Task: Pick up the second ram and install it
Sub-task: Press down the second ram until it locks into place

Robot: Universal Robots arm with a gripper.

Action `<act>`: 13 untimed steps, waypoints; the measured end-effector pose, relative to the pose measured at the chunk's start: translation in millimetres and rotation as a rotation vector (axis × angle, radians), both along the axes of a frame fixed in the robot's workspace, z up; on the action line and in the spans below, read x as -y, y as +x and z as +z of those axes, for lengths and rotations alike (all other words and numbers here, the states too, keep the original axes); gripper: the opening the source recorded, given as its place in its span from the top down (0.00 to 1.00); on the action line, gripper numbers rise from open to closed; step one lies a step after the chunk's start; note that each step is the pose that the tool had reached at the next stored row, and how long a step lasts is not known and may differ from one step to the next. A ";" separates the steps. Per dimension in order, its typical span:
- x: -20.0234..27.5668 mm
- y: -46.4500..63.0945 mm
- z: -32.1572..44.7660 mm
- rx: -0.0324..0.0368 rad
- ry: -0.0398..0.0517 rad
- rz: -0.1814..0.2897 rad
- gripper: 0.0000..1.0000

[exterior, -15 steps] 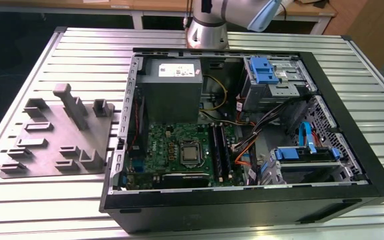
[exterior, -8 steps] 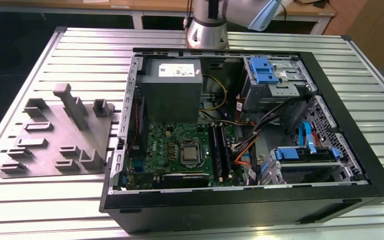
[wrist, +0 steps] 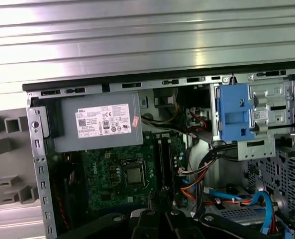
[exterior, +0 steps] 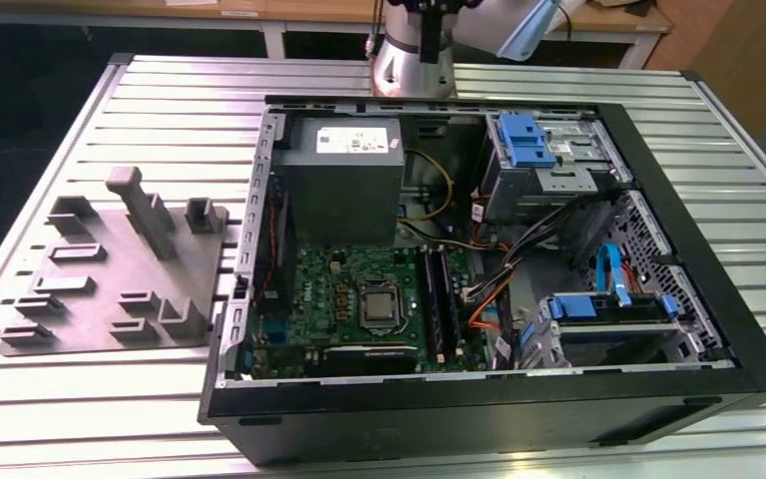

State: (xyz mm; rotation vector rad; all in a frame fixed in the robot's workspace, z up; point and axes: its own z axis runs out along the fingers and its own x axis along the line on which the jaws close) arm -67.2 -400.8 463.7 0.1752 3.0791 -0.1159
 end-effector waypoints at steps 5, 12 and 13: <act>12.9 1.5 -9.2 0.0000 0.0008 0.000 0.90; 30.2 4.7 -21.9 0.0000 0.0017 0.000 0.90; 32.5 5.1 -23.7 0.0001 0.0019 0.000 0.90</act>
